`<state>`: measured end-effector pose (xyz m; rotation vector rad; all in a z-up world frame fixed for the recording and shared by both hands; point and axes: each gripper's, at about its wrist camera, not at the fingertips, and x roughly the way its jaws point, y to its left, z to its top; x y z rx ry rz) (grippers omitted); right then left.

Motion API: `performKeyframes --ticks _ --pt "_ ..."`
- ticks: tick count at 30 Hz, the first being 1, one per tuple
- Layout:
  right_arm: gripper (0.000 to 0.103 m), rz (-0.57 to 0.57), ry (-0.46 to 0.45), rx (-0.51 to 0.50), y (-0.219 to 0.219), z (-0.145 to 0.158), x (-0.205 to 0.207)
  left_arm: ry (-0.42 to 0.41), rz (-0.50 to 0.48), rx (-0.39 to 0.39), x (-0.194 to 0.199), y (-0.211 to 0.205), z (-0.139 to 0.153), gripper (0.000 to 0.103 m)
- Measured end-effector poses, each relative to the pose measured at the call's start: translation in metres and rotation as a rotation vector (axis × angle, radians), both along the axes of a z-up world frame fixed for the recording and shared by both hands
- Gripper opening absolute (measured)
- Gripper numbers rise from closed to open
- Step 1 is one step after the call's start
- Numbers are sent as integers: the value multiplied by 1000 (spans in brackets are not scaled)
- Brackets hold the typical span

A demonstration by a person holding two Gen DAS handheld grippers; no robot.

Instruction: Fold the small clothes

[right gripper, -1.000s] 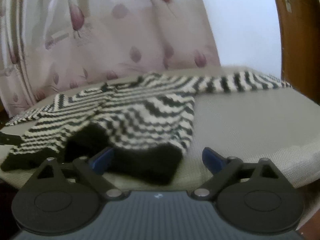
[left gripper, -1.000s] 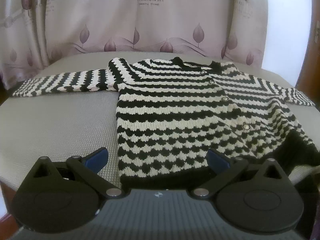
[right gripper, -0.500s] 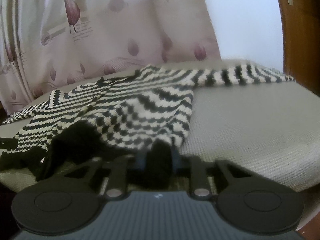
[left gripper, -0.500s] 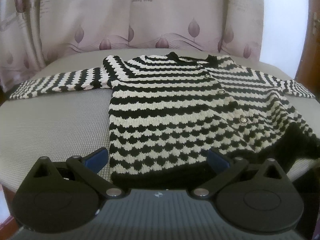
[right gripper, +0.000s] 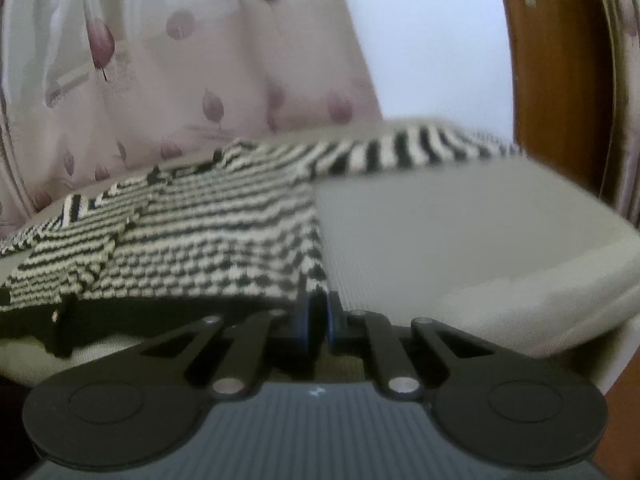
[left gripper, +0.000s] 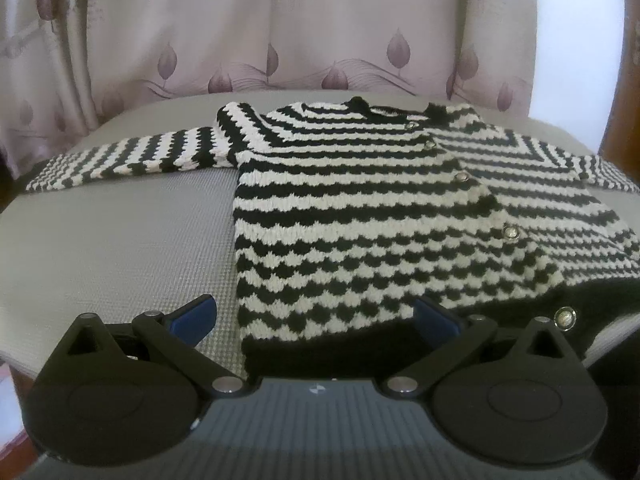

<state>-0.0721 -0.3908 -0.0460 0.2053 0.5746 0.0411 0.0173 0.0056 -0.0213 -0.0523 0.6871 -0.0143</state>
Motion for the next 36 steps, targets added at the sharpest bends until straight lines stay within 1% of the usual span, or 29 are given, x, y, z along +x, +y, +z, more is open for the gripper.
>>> performKeyframes --ticks 1,3,6,8,10,11,12,13,14,15,19,21,24,26,28,30,32,33,35,36 --pt "9 -18 1 44 -5 1 -2 -1 5 2 0 2 0 103" --pt "10 -43 -16 88 -13 5 -7 -7 18 -3 2 6 2 103" --pt "11 -72 -98 63 -13 25 -23 12 39 -12 4 11 5 103" --pt "11 -48 -172 71 -5 42 -31 23 52 -20 7 15 5 103" --pt "17 7 -225 69 10 58 -31 27 65 -16 10 19 4 103" --pt "29 36 -239 56 19 63 -29 25 71 -14 11 20 4 103" --pt "46 67 -247 42 29 67 -27 24 76 -17 13 22 5 103" --pt "56 97 -257 29 40 68 -23 18 81 -16 12 24 5 103" --pt "69 122 -268 21 49 67 -20 16 87 -15 13 26 6 103" --pt "70 143 -270 22 57 67 -16 13 91 -13 14 29 6 103" --pt "70 240 -222 64 93 58 7 -2 100 8 16 38 9 103" --pt "70 285 -211 46 114 58 12 -7 102 15 18 42 9 103" --pt "70 346 -220 15 141 60 18 -2 116 27 24 49 7 103" --pt "70 369 -212 5 153 60 26 3 152 35 29 56 6 103" --pt "70 376 -195 19 161 58 37 -7 168 41 33 65 5 103" --pt "70 378 -169 57 165 55 45 -34 184 35 35 78 6 103" --pt "70 379 -159 83 167 51 47 -64 169 -9 38 99 9 103" --pt "70 387 -154 84 167 49 47 -79 171 -24 43 114 12 103" --pt "70 400 -143 61 173 47 49 -114 193 -21 52 140 15 103" --pt "70 406 -135 49 176 45 50 -147 201 -16 58 156 16 103"
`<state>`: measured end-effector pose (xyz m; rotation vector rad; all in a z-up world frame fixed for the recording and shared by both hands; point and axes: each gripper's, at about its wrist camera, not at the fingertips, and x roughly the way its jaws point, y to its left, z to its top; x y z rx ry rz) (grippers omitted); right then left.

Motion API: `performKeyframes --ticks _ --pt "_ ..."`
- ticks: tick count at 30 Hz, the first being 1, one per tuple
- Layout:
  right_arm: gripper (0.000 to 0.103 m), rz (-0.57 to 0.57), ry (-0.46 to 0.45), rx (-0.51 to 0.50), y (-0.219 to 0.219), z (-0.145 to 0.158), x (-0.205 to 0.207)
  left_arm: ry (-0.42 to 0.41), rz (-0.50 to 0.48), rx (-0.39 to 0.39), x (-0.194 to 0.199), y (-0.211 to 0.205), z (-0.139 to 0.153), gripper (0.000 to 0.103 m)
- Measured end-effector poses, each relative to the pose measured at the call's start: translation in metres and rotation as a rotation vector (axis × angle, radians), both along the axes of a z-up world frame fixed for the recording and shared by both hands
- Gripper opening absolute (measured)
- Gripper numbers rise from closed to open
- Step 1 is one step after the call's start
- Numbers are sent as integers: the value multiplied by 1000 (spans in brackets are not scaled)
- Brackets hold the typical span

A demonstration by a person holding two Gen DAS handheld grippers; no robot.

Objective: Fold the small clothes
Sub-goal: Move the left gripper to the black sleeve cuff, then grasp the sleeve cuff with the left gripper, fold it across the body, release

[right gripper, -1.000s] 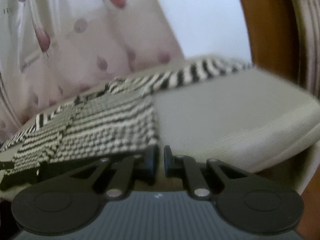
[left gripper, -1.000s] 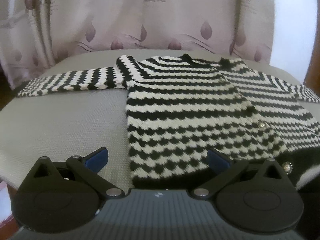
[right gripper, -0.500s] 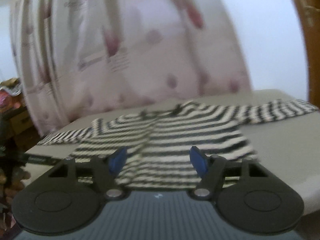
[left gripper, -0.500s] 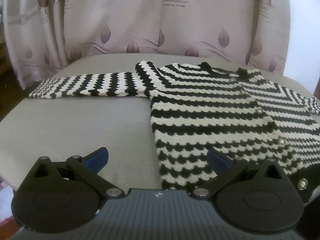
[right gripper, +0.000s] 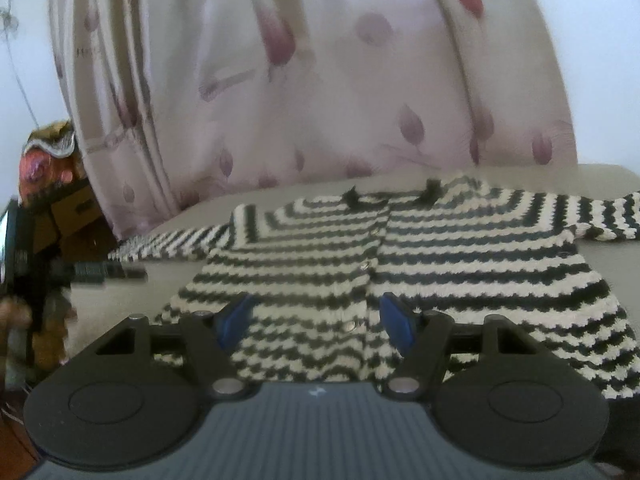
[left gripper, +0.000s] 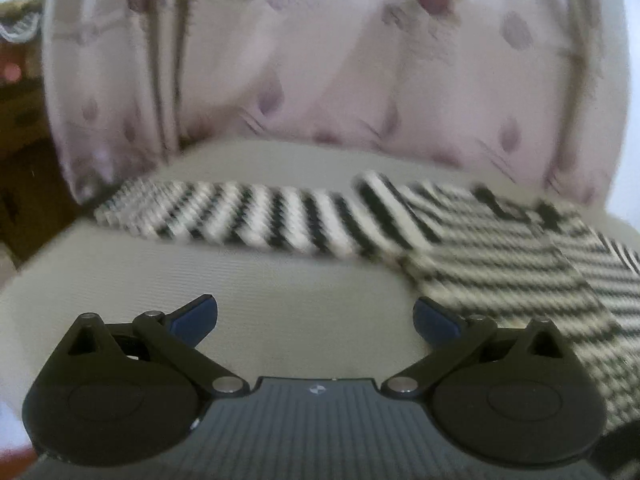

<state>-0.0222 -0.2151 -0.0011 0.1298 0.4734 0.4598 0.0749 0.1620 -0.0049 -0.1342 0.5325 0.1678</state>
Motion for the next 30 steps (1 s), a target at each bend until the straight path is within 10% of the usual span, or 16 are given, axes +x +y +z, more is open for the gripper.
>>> performKeyframes --ticks 5,14,19,24,30 --pt "70 1 31 0 5 -6 6 14 141 28 50 99 -1 99" --pt "70 7 83 -33 18 -14 17 108 340 -268 119 291 -26 97" --pt "70 10 106 -60 27 -18 25 125 282 -191 135 292 -24 89" --pt "70 11 110 -72 32 -18 27 94 297 -160 138 279 -24 35" --pt "70 -13 95 -45 23 -13 29 17 363 -151 120 269 -11 21"
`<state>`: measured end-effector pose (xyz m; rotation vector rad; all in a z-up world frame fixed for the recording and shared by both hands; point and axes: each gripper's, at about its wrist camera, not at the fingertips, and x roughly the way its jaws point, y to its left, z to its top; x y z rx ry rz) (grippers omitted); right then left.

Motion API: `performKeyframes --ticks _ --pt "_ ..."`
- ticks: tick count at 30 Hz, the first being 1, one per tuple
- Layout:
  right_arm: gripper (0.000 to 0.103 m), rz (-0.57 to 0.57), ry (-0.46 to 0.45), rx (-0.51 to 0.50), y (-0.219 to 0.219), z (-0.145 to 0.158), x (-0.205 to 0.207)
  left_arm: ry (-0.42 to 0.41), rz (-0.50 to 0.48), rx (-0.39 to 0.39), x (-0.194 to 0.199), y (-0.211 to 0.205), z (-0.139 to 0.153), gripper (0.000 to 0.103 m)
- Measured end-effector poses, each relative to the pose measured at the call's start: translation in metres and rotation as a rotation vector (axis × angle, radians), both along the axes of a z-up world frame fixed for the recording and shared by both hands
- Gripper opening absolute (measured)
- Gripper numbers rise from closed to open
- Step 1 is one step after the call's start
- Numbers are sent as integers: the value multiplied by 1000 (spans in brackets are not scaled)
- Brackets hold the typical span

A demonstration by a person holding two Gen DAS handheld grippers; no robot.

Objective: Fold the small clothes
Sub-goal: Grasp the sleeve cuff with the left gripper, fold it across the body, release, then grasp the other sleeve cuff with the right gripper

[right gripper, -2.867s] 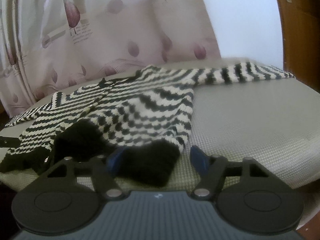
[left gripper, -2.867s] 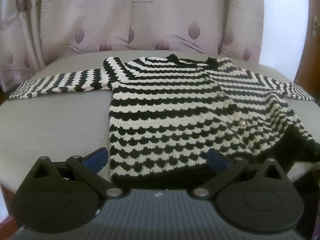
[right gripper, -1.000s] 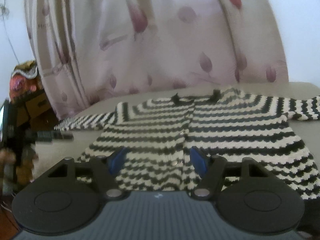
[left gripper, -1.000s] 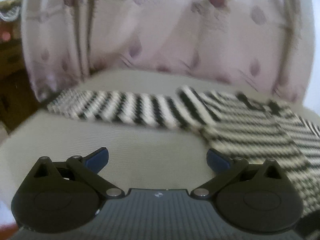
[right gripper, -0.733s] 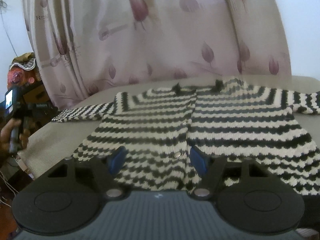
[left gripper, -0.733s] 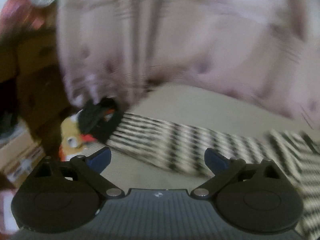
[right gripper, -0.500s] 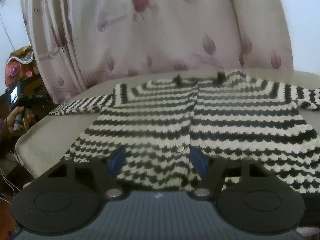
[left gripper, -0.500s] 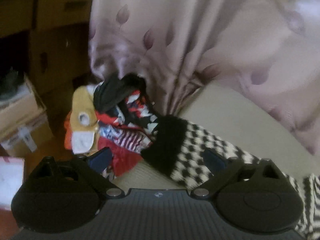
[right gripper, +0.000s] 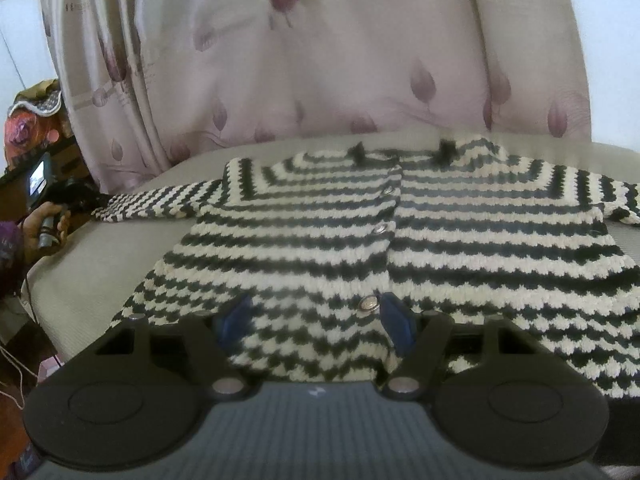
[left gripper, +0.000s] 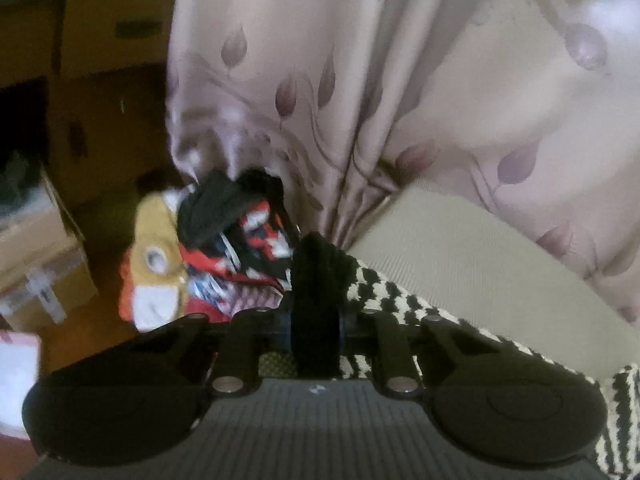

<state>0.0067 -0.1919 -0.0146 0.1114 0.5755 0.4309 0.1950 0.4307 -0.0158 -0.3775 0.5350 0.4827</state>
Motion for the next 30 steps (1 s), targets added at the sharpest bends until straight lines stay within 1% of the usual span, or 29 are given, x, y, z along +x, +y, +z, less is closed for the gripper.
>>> performKeyframes --ticks 2,4,7,8,9,11,12,14,15,16,17,18,19,21,23,25,26,27,28,30 --pt "70 -37 -8 44 -15 5 1 -19 38 34 -8 -9 7 21" --pt "70 -81 -19 80 -33 12 2 -55 93 36 -23 -17 19 21" --pt "70 -149 -44 107 -62 18 -1 -85 167 -21 -52 -29 33 21" --pt "70 -168 -49 114 -70 19 -1 -83 185 -23 -60 -33 36 21" --pt "70 -190 -50 125 -79 18 -2 -71 196 -9 -67 -39 37 21" --pt "71 -228 -42 157 -96 14 -4 -30 220 34 -79 -51 36 21" --pt "71 -240 -34 173 -103 12 -4 -10 227 33 -85 -55 33 21" --pt "71 -257 -20 198 -113 7 -5 20 206 32 -91 -61 26 22" --pt "71 -261 -19 207 -117 5 -6 38 207 55 -94 -66 23 28" --pt "71 -265 -19 217 -122 4 -6 52 218 77 -98 -70 21 29" --pt "71 -272 -19 229 -126 3 -7 53 234 91 -103 -73 21 33" --pt "71 -287 -23 244 -134 2 -10 41 254 103 -111 -77 22 41" --pt "71 -307 -27 255 -140 3 -11 27 265 117 -117 -80 24 47" --pt "71 -358 -43 282 -158 6 -12 2 295 160 -127 -92 33 72" --pt "71 -424 -64 323 -187 10 -11 -41 296 220 -132 -113 44 81" --pt "71 -498 -77 379 -226 13 -7 -63 252 285 -130 -138 52 89" --pt "71 -536 -80 407 -247 13 -3 -76 213 307 -127 -154 54 98" --pt "71 -568 -77 425 -265 12 1 -86 169 316 -124 -167 54 101" --pt "73 -601 -70 441 -285 10 8 -102 119 322 -120 -184 54 101" --pt "71 -656 -59 464 -325 5 24 -112 33 343 -107 -213 48 102"
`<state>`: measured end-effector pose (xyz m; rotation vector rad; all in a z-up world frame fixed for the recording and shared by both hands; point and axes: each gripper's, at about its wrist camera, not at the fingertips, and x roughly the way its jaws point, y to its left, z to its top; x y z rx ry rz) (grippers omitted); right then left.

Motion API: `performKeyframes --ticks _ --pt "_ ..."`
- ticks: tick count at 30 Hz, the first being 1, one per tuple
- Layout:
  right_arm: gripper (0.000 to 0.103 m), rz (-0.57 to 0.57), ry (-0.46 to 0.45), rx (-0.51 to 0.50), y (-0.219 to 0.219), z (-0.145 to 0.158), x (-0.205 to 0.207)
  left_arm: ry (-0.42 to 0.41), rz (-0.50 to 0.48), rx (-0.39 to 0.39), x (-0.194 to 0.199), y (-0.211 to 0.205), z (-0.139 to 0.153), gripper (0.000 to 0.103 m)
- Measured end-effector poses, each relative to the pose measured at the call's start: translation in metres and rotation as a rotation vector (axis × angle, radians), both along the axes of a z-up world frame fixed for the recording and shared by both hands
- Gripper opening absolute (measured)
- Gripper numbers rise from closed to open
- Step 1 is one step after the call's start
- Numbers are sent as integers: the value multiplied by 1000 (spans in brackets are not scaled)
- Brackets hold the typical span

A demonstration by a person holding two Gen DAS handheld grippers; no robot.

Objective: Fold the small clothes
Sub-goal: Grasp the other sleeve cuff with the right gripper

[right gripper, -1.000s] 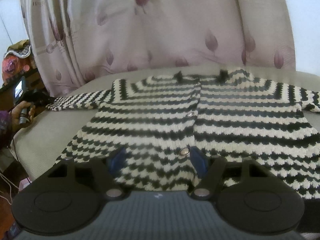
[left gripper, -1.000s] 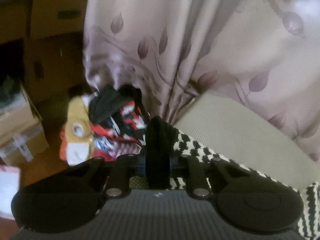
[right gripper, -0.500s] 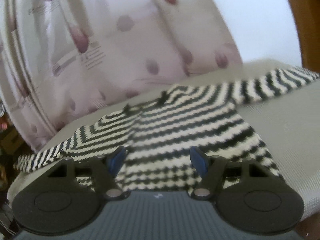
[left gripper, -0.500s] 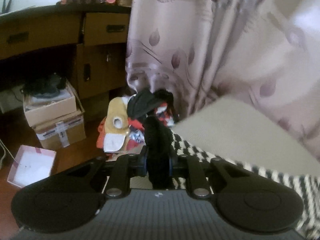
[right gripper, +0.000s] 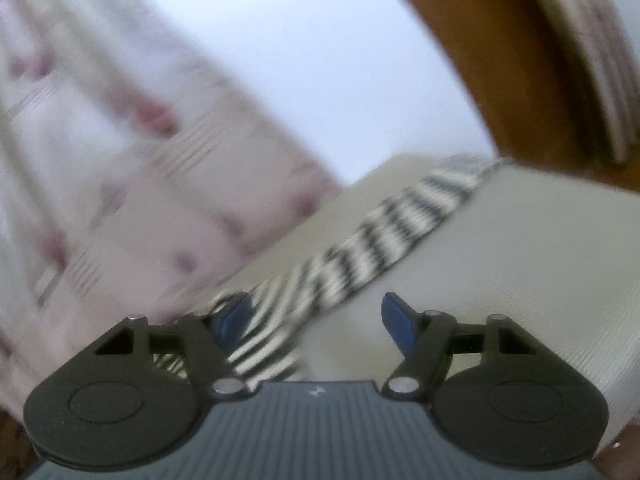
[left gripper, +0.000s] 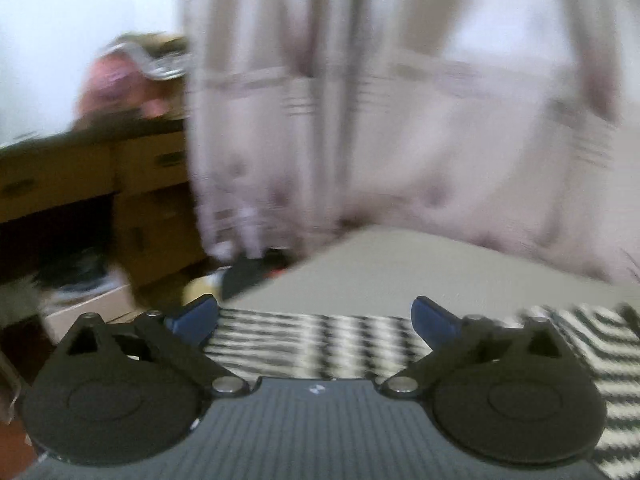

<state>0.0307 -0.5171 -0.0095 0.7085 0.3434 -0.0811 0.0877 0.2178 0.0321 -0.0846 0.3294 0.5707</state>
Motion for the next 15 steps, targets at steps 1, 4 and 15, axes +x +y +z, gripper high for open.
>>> performKeyframes --ticks 1,4,15 --pt "71 -17 7 16 -19 -3 9 11 -47 6 7 -15 -6 103" --pt "70 -99 36 86 -79 -14 37 38 -138 0 28 -49 -29 103" --pt "71 -171 171 442 -220 -79 139 110 -162 89 54 -92 -68 103"
